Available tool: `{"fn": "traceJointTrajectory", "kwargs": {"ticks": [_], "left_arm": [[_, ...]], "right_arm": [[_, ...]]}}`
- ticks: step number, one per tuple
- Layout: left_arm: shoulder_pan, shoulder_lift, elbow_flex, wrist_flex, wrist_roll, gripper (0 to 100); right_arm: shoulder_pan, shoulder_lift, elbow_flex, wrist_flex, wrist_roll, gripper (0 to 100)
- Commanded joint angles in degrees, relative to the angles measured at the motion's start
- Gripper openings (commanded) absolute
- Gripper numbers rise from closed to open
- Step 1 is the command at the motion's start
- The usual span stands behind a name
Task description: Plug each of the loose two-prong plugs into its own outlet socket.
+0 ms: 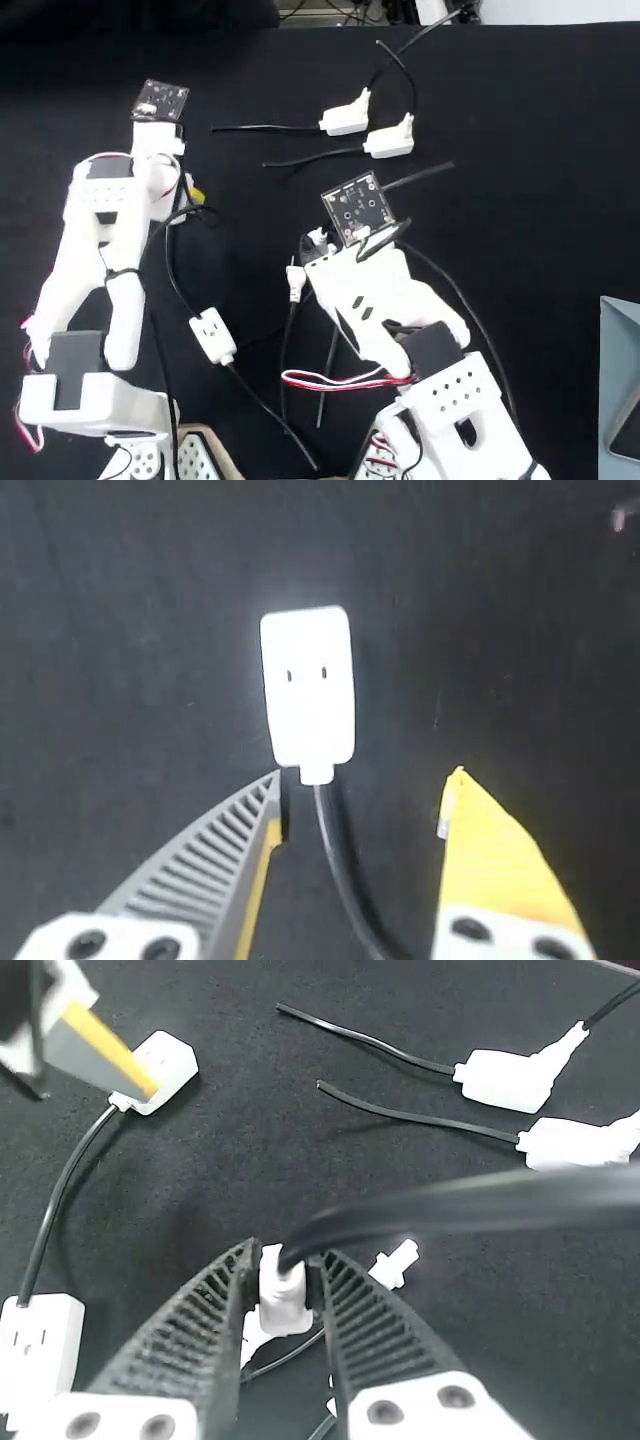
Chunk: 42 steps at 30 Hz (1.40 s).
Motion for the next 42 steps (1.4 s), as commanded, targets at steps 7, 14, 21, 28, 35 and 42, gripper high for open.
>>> {"fn": "traceJointTrajectory", "kwargs": {"ticks": [7, 14, 21, 28, 35, 42], "left_arm": [[0.8, 19.0, -14.0, -0.6, 2.7, 26], [-2.3, 29.4, -26.9, 5.6, 2.9, 21], [-5.0, 32.1, -37.5, 13.3, 3.0, 21], [-3.5, 31.2, -45.8, 18.5, 3.0, 21], [-3.5, 33.5, -46.1, 15.6, 3.1, 21], [-4.9, 40.4, -46.6, 12.3, 3.1, 21]], "right_arm": [[-0.7, -0.5, -0.2, -1.2, 0.6, 1.1], [-0.7, -0.4, -0.2, -1.2, 0.6, 1.1], [-0.7, -0.3, -0.2, -1.2, 0.6, 1.1], [-0.7, -0.2, -0.2, -1.3, 0.6, 1.1], [-0.7, -0.2, -0.2, -1.3, 0.6, 1.1], [-0.7, -0.2, -0.2, -1.3, 0.6, 1.1]]}}
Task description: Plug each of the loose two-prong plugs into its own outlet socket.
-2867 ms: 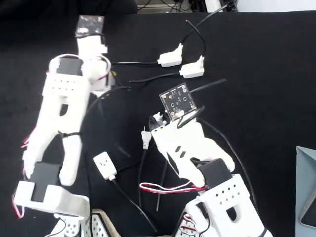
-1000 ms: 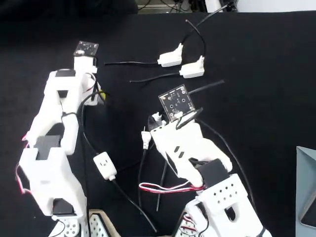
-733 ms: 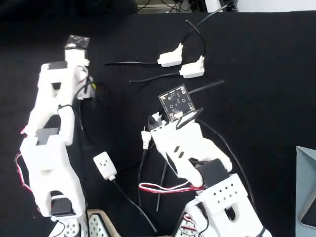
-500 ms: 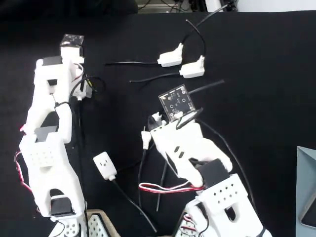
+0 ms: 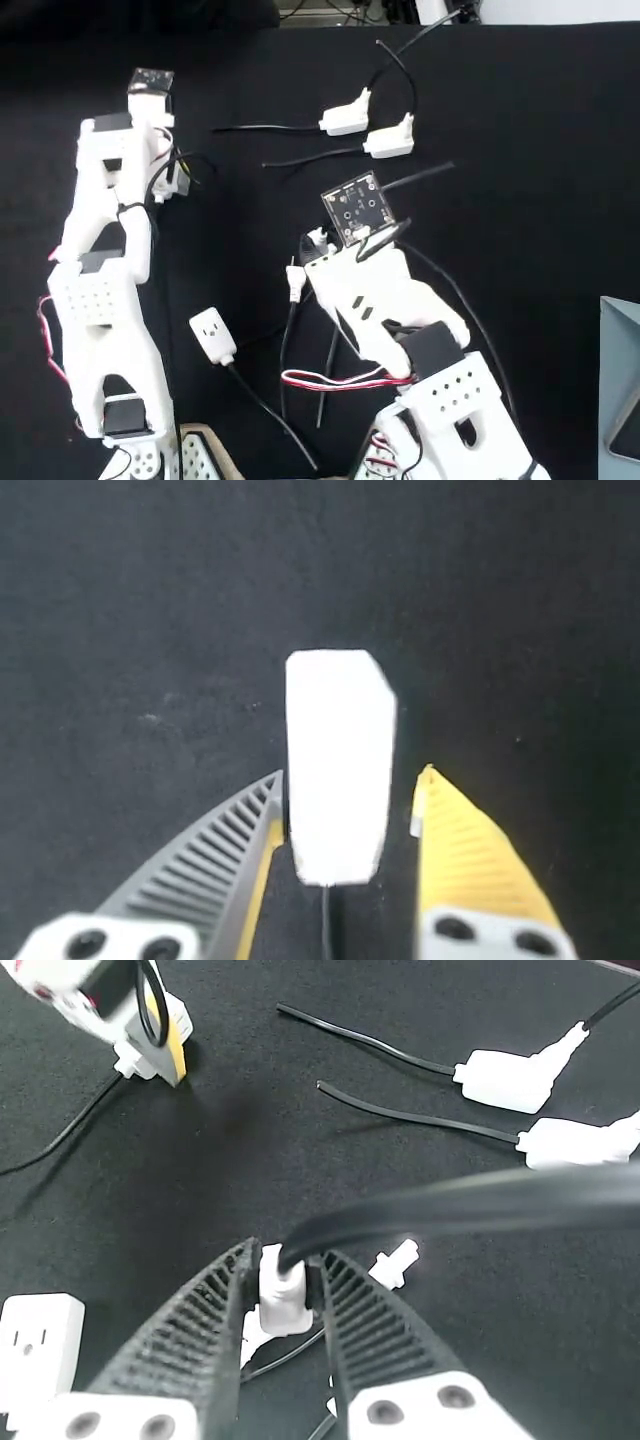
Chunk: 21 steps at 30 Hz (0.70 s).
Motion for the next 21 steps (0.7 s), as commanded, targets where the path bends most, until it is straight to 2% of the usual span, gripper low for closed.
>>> {"fn": "traceJointTrajectory", "kwargs": {"ticks": [1, 3, 11, 17, 21], "left_arm": [[-1.1, 0.1, -3.1, -1.6, 0.6, 21], [-1.5, 0.1, -3.5, -1.6, 1.0, 20], [-1.2, 0.0, -6.9, -1.2, 2.5, 2], [2.5, 0.0, -9.0, 8.7, -3.2, 3], [5.1, -0.1, -12.7, 15.3, -3.0, 3]], "right_arm": [[-0.7, -0.2, -0.2, -1.3, 0.6, 1.1], [-0.7, -0.2, -0.2, -1.3, 0.6, 1.1], [-0.7, -0.3, -0.2, -1.3, 0.6, 1.1], [-0.7, -0.5, -0.2, -1.3, 0.6, 1.1], [-0.7, -0.5, -0.2, -1.3, 0.6, 1.1]]}}
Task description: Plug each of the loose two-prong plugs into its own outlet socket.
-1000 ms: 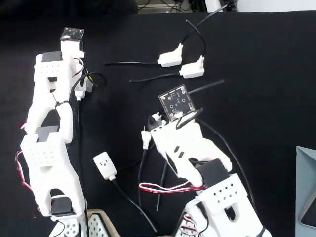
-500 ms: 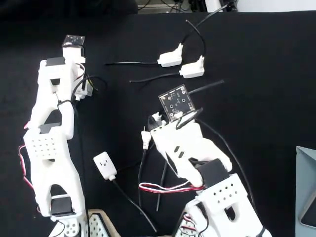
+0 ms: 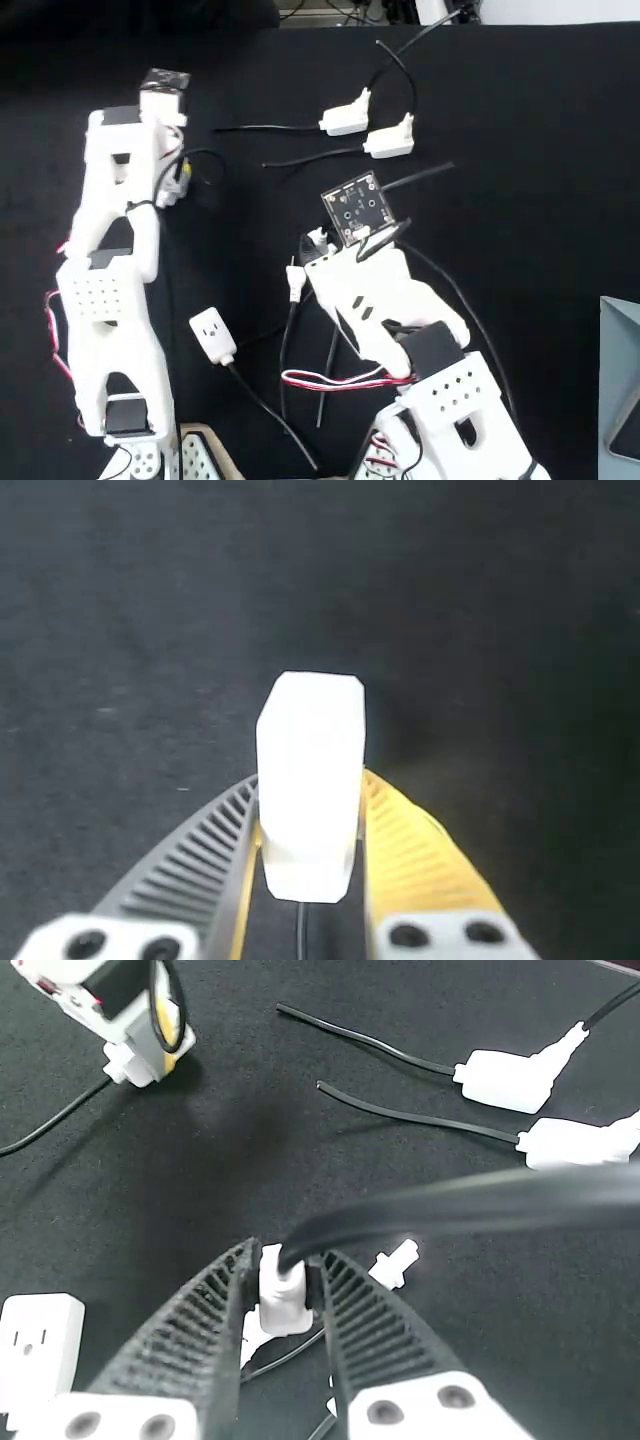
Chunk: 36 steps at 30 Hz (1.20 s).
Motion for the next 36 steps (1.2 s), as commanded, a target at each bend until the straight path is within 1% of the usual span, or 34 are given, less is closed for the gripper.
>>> {"fn": "traceJointTrajectory", "kwargs": {"ticks": [1, 10, 13, 18, 22, 27, 32, 36], "left_arm": [[2.6, -1.4, -6.0, 6.2, -0.7, 3], [8.5, -6.2, -6.5, 17.1, 2.5, 3], [9.5, -6.4, -5.8, 18.5, 3.3, 3], [13.0, -9.1, 1.5, 16.9, 3.8, 3], [14.8, -15.7, 8.9, 13.8, 6.4, 3], [16.6, -27.8, 21.8, 9.0, 6.4, 3], [17.5, -38.3, 40.5, -2.0, 6.1, 3], [17.4, -42.6, 51.5, -11.2, 6.0, 3]], "right_arm": [[-0.7, -0.5, -0.1, -1.3, 0.6, 1.1], [-0.6, -0.5, -0.1, -1.3, 0.6, 1.1], [0.2, -0.5, -0.2, -1.3, 0.6, 1.1], [1.2, -0.5, -0.5, -1.3, 0.6, 1.1], [1.2, -0.1, -0.6, -1.4, 0.6, 1.1], [1.2, -0.1, -0.6, -1.4, 0.6, 1.1], [1.2, -0.1, -0.6, -1.4, 0.6, 1.1], [1.2, -0.1, -0.6, -1.4, 0.6, 1.1]]}}
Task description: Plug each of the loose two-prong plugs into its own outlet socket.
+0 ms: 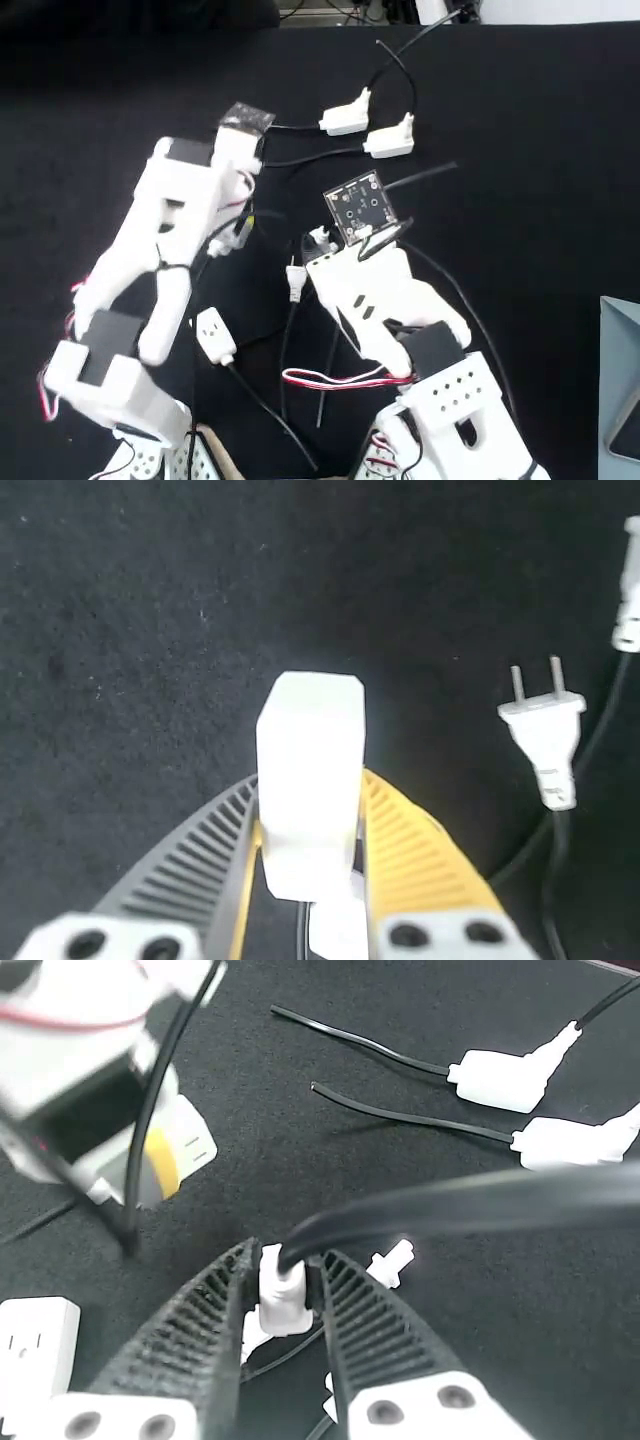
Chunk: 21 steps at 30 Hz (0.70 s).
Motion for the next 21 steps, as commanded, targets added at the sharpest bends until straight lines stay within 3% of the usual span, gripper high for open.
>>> {"fn": "traceJointTrajectory", "kwargs": {"ticks": [1, 4, 10, 21], "left_arm": [[0.9, -5.2, 8.0, -7.4, 0.1, 3], [2.9, -5.4, 11.7, -10.0, 0.1, 4], [4.8, -6.0, 14.6, -9.9, 0.2, 25], [-4.6, -5.4, 6.6, -5.7, -3.8, 22]], "right_arm": [[0.7, -0.1, -0.6, -1.1, 0.6, 1.1], [0.7, -0.1, -0.6, -1.1, 0.6, 1.1], [0.7, -0.1, -0.5, -1.1, 0.6, 1.1], [0.7, -0.1, -0.3, -1.1, 0.6, 1.1]]}}
